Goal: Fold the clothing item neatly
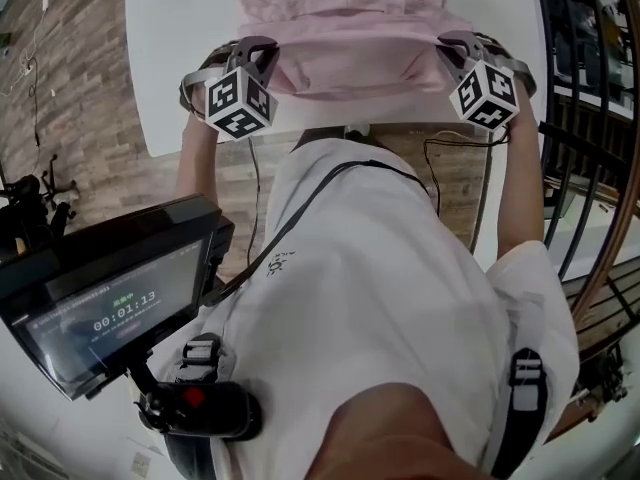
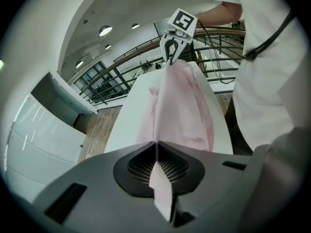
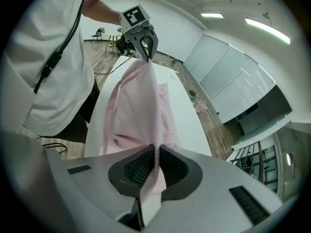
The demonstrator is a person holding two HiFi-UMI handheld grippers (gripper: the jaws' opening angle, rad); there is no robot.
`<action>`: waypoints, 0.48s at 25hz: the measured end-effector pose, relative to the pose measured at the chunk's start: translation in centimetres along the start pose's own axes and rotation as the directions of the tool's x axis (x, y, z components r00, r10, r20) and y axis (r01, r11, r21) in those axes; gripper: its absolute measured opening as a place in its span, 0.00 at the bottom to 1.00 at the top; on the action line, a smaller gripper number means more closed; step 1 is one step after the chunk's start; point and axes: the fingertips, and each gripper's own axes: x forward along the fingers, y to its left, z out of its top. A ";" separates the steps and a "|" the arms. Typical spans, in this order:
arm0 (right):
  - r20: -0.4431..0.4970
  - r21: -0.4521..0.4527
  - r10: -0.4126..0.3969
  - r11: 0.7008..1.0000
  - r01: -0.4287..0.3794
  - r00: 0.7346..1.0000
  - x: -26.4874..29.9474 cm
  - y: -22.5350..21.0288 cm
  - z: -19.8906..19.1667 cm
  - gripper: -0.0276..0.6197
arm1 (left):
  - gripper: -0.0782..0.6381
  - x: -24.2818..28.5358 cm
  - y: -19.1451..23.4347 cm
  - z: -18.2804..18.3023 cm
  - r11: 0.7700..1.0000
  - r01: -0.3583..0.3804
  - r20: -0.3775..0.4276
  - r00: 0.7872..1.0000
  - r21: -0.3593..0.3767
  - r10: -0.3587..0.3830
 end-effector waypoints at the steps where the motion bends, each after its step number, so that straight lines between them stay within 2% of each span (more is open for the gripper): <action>1: -0.004 -0.010 0.000 1.000 0.000 1.000 -0.1 -0.5 -0.4 0.10 | 0.13 0.2 0.5 0.5 1.000 -0.001 -0.002 1.000 0.019 0.001; 3: -0.010 -0.022 0.004 1.000 -0.004 1.000 0.4 -2.4 -1.4 0.10 | 0.13 1.6 2.2 1.5 0.999 0.005 -0.005 1.000 0.043 -0.004; 5: -0.016 -0.029 0.024 0.999 -0.025 1.000 3.3 -5.0 -2.0 0.10 | 0.13 4.4 5.0 0.9 0.999 0.024 -0.012 1.000 0.047 -0.023; 9: -0.025 -0.023 0.097 0.995 -0.098 0.995 15.4 -7.8 -1.6 0.10 | 0.13 13.4 9.4 -5.7 0.994 0.088 -0.046 0.995 0.058 -0.086; 12: -0.040 -0.022 0.142 0.989 -0.143 0.989 19.9 -7.5 -1.4 0.10 | 0.13 16.9 9.9 -8.6 0.989 0.134 -0.064 0.989 0.067 -0.130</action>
